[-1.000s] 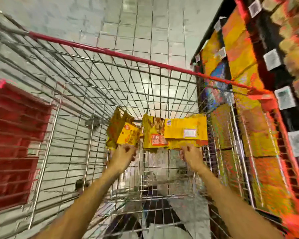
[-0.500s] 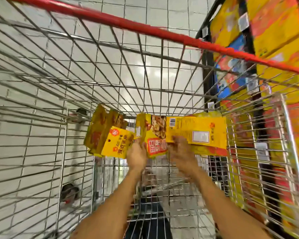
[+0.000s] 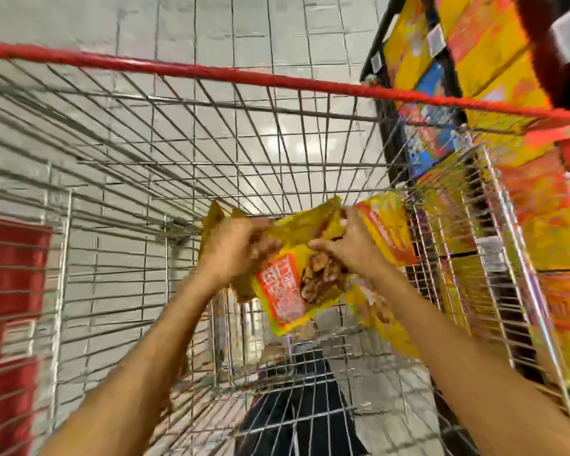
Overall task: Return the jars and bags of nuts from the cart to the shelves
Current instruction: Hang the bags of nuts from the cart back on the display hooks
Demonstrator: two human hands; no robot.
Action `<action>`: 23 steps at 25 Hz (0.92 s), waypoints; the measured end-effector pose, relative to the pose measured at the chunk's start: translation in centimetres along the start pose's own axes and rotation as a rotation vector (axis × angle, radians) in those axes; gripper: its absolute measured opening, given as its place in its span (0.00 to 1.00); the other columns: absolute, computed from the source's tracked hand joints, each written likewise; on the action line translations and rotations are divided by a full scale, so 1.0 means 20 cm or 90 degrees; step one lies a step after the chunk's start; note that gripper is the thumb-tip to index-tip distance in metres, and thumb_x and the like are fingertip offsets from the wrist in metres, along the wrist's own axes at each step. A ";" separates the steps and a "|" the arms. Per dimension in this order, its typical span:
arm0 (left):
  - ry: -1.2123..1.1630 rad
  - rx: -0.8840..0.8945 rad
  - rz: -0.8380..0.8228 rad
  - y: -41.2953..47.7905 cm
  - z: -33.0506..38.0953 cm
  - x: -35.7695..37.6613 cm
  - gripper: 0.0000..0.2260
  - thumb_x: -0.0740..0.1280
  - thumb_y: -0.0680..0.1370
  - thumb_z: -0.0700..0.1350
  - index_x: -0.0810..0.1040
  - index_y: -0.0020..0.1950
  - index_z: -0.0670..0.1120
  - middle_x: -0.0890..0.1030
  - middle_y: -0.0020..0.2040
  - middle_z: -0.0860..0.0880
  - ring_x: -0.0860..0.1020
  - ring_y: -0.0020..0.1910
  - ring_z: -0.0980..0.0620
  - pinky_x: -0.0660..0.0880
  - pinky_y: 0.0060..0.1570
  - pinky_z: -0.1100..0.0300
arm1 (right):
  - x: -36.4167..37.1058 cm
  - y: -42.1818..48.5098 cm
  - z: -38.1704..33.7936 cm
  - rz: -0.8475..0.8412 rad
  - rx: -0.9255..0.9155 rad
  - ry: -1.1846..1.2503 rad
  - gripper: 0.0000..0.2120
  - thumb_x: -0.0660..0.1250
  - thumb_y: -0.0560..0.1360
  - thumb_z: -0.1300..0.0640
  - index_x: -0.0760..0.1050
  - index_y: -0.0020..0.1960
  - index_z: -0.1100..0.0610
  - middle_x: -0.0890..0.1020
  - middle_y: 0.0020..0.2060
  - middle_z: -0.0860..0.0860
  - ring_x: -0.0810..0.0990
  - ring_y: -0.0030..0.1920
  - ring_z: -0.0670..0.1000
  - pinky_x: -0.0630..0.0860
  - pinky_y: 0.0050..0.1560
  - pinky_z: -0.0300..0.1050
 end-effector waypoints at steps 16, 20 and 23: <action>-0.031 0.415 0.067 -0.37 0.89 -0.79 0.15 0.69 0.63 0.60 0.78 0.34 0.47 0.76 0.28 0.50 0.74 0.27 0.63 0.66 0.27 0.71 | -0.72 -1.10 -0.35 0.319 -0.139 0.388 0.09 0.69 0.71 0.53 0.80 0.33 0.53 0.82 0.28 0.39 0.78 0.32 0.35 0.74 0.38 0.30; -0.152 0.477 0.008 -0.41 1.18 -0.82 0.17 0.69 0.65 0.59 0.79 0.34 0.44 0.76 0.30 0.49 0.73 0.27 0.59 0.68 0.25 0.67 | -0.90 -1.45 -0.24 0.447 -0.162 0.575 0.09 0.71 0.64 0.47 0.83 0.36 0.52 0.84 0.31 0.43 0.82 0.34 0.41 0.78 0.36 0.34; -0.221 0.529 -0.057 -0.45 1.44 -0.75 0.14 0.69 0.66 0.58 0.79 0.32 0.48 0.76 0.27 0.54 0.70 0.25 0.62 0.65 0.25 0.70 | -1.02 -1.68 -0.19 0.571 -0.184 0.645 0.10 0.61 0.76 0.60 0.78 0.40 0.56 0.84 0.29 0.43 0.82 0.32 0.40 0.78 0.34 0.33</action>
Point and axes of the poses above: each hand's wrist, its own y-axis towards the middle knuckle, its own x-axis out of the palm, z = x × y, the point moved 2 cm from there along y, towards the middle knuckle
